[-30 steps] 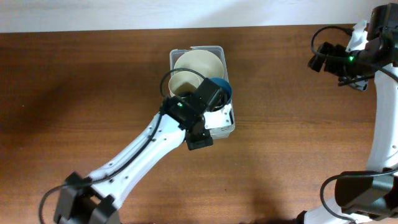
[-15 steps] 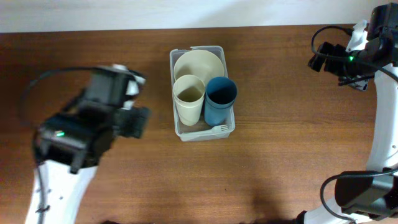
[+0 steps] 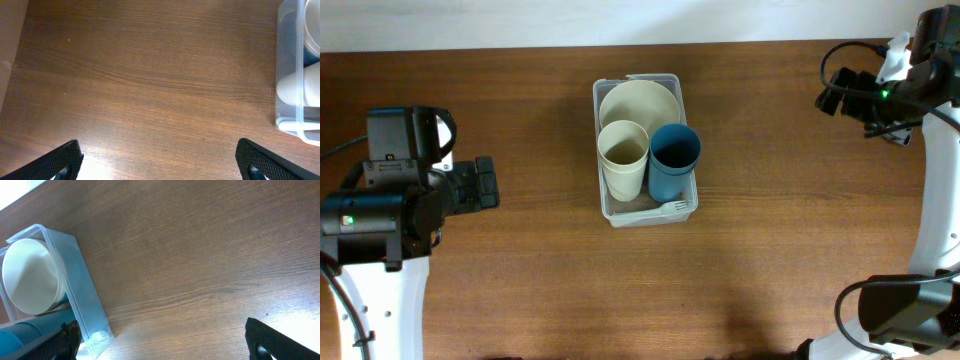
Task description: Pack container
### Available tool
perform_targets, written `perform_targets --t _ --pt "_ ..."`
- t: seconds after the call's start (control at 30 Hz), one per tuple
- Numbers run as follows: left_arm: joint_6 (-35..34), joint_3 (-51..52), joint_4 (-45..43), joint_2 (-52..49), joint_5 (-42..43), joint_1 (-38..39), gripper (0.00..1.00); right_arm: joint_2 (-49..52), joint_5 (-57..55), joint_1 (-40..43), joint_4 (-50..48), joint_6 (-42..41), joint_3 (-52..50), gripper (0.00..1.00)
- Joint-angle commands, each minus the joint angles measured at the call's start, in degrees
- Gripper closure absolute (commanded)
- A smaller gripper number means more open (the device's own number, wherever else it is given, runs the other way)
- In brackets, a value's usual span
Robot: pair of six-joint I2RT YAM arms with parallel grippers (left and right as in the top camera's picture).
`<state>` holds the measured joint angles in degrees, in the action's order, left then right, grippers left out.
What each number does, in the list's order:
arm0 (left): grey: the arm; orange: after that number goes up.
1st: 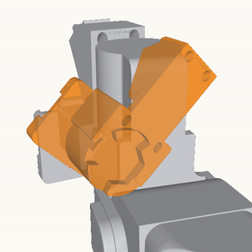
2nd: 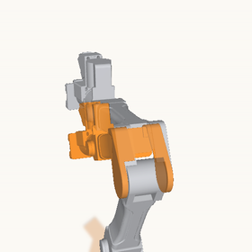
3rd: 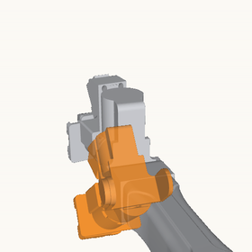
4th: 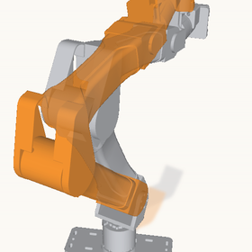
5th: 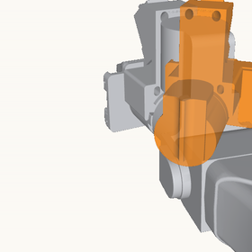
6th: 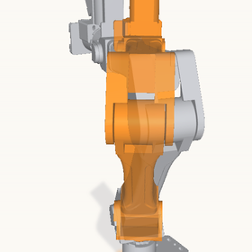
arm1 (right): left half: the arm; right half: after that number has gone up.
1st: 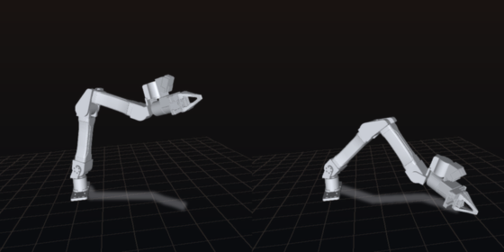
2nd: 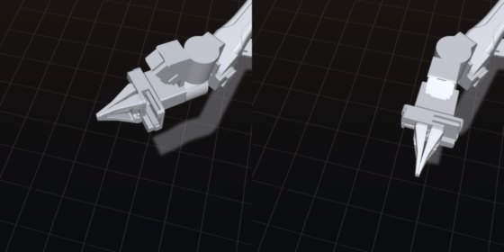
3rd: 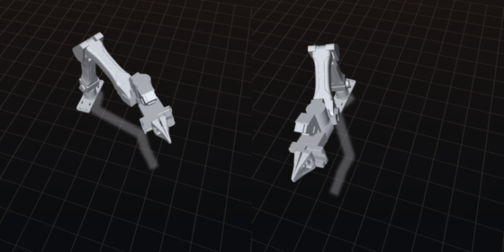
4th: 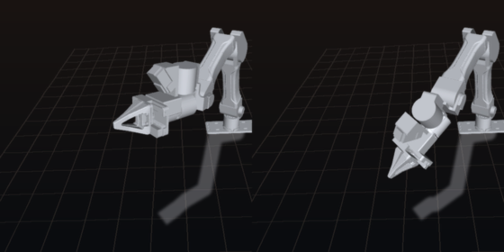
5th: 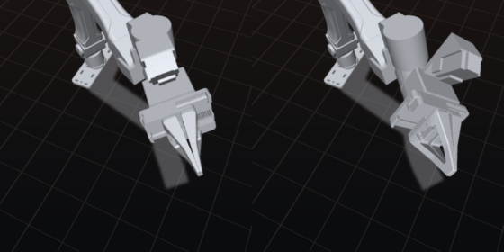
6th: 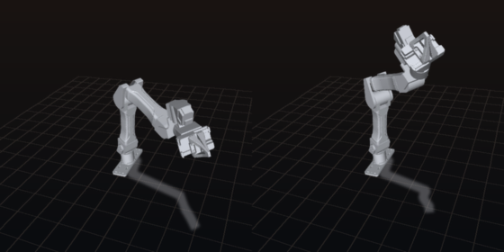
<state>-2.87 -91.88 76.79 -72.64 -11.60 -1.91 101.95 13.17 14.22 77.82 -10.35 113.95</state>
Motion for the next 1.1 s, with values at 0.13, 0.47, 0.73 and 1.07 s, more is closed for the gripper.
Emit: perform_targets --t 0.13,0.47,0.73,1.07 --pt "-0.98 -0.11 0.04 0.24 0.92 -0.24 0.01 -0.13 0.11 -0.02 0.0 0.02 0.5 0.01" --pt "-0.98 -0.11 0.04 0.24 0.92 -0.24 0.0 -3.89 0.09 -0.07 0.0 0.02 0.48 0.01" --pt "-0.98 -0.11 0.04 0.24 0.92 -0.24 0.0 -11.56 0.09 -3.13 -0.02 0.02 0.48 0.01" --pt "-0.98 -0.11 0.04 0.24 0.92 -0.24 0.01 -23.69 0.11 -12.2 -0.02 0.0 -1.7 0.01"
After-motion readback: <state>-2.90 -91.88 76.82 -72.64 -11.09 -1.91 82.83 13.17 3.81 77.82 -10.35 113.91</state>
